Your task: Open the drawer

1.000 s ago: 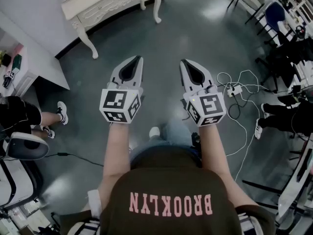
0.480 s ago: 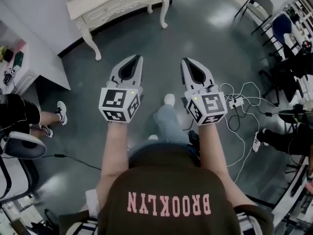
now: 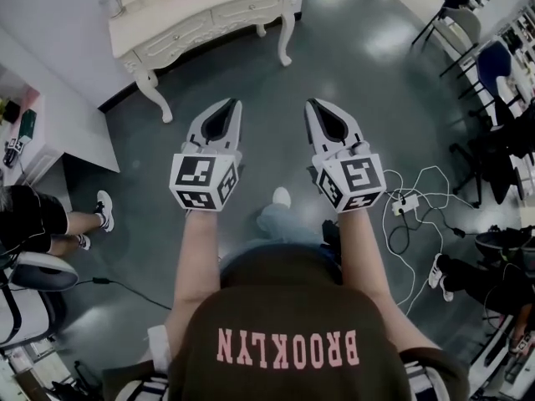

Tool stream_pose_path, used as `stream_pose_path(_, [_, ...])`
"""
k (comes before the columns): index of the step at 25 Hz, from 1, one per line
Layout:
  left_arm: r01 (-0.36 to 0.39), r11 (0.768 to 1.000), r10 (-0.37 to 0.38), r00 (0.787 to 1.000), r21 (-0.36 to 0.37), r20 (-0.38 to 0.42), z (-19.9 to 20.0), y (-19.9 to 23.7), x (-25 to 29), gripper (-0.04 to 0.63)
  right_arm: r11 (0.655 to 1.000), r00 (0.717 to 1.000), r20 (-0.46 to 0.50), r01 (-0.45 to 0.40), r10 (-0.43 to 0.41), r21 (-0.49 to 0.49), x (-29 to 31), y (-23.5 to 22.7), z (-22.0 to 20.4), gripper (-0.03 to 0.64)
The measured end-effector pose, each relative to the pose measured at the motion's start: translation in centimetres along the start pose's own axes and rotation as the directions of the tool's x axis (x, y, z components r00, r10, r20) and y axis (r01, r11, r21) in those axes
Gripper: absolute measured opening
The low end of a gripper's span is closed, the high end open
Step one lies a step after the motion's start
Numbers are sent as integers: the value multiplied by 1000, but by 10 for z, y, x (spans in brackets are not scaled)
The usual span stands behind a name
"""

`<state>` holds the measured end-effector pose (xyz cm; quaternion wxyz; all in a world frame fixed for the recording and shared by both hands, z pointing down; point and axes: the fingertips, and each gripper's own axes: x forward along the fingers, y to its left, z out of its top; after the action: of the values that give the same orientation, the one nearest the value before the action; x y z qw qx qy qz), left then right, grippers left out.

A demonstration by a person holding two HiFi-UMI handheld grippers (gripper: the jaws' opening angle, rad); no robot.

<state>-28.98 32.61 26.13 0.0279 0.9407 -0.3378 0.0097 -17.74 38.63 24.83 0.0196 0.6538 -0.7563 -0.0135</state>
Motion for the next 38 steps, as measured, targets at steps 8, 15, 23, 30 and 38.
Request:
stream_pose_path(8, [-41, 999, 41, 999, 14, 16, 25, 23, 124, 11, 998, 998, -5, -69, 69, -11, 92, -87, 8, -4])
stream_pose_path(15, [-60, 998, 60, 998, 17, -22, 13, 43, 207, 11, 997, 998, -13, -66, 67, 39, 157, -154, -6, -3])
stream_pose_path(23, [-54, 998, 56, 997, 26, -60, 5, 59, 253, 11, 995, 1000, -14, -10, 11, 98, 189, -201, -19, -4])
stream_pose_path(30, [-53, 998, 55, 996, 28, -73, -3, 93, 315, 11, 996, 1000, -16, 11, -9, 90, 237, -238, -28, -3])
stream_pose_path(38, [-85, 996, 82, 992, -25, -99, -22, 158, 413, 11, 997, 997, -75, 15, -10, 75, 330, -289, -51, -4])
